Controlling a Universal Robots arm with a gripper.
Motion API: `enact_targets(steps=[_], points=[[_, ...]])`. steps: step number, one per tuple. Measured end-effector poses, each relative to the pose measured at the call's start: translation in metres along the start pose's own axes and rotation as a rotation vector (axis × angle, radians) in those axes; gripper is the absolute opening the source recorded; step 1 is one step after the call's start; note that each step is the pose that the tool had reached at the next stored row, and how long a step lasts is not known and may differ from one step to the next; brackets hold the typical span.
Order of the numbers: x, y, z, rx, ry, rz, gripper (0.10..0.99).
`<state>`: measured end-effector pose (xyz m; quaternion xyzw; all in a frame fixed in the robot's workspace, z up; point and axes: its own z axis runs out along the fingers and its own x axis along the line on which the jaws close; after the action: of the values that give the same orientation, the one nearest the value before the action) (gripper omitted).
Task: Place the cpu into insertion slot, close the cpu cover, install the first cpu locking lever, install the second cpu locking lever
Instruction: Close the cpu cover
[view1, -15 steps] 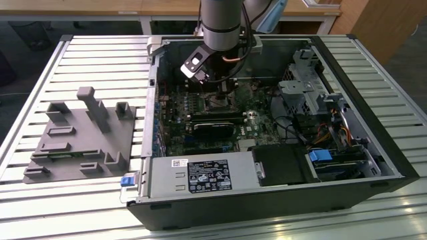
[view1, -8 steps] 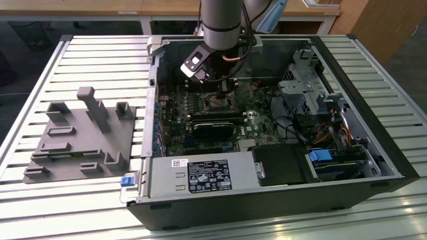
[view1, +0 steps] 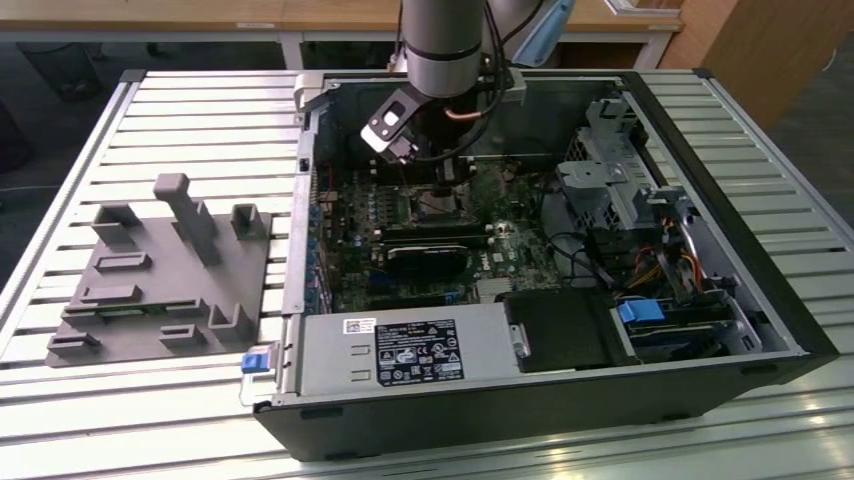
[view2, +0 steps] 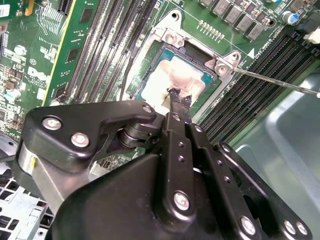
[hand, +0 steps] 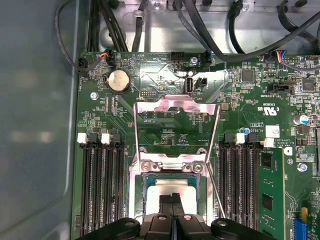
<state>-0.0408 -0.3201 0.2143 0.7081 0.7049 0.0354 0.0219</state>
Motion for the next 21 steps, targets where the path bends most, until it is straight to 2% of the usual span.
enact_targets(steps=[8, 10, 21], points=[[0.0, 0.0001, -0.0017, 0.0, 0.0001, 0.0, 0.106], [0.0002, 0.0006, -0.008, 0.0, 0.0, 0.0, 0.106], [0.0002, 0.0008, -0.0104, 0.0, -0.0001, 0.0, 0.106]])
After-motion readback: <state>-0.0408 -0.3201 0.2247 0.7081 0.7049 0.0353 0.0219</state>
